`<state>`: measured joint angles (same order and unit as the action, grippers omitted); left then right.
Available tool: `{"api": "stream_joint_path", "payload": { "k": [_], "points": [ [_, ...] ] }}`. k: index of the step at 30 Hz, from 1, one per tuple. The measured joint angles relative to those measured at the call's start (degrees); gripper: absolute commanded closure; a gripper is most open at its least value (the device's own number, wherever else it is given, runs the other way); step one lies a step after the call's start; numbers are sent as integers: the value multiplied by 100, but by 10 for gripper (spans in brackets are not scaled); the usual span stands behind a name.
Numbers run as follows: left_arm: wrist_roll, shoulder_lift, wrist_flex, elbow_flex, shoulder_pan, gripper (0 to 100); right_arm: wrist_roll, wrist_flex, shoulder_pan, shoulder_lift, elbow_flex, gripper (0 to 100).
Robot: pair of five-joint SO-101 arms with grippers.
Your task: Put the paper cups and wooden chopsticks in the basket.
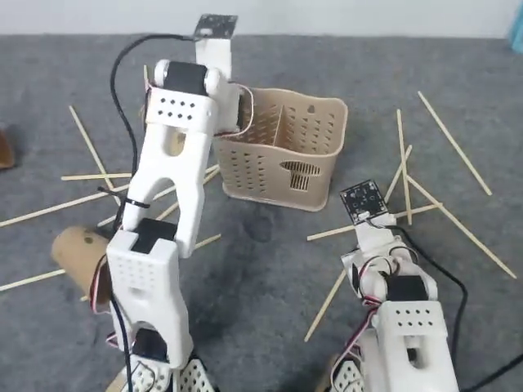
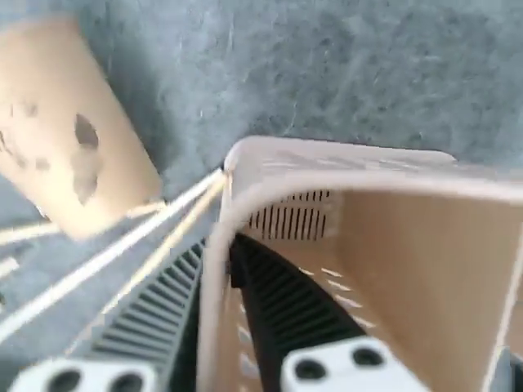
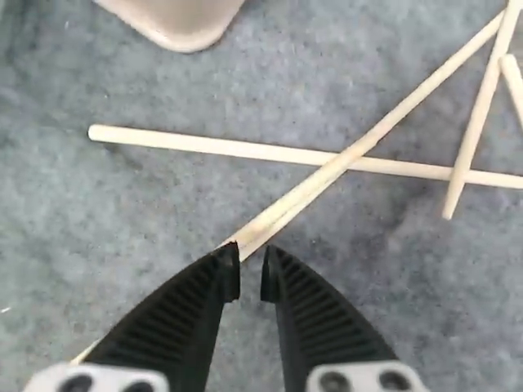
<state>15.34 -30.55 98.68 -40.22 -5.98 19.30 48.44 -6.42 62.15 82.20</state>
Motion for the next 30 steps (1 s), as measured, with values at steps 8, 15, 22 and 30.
{"api": "stream_joint_path", "payload": {
  "k": [8,15,22,30],
  "points": [
    [923,1433,0,1495,-220,988,0,0,0,0,0,936],
    [905,2004,0,1679,-62,988,0,0,0,0,0,937],
    [369,2004,0,1705,-62,901,0,0,0,0,0,936],
    [246,2884,0,1565,-44,788,0,0,0,0,0,936]
  ]
}}
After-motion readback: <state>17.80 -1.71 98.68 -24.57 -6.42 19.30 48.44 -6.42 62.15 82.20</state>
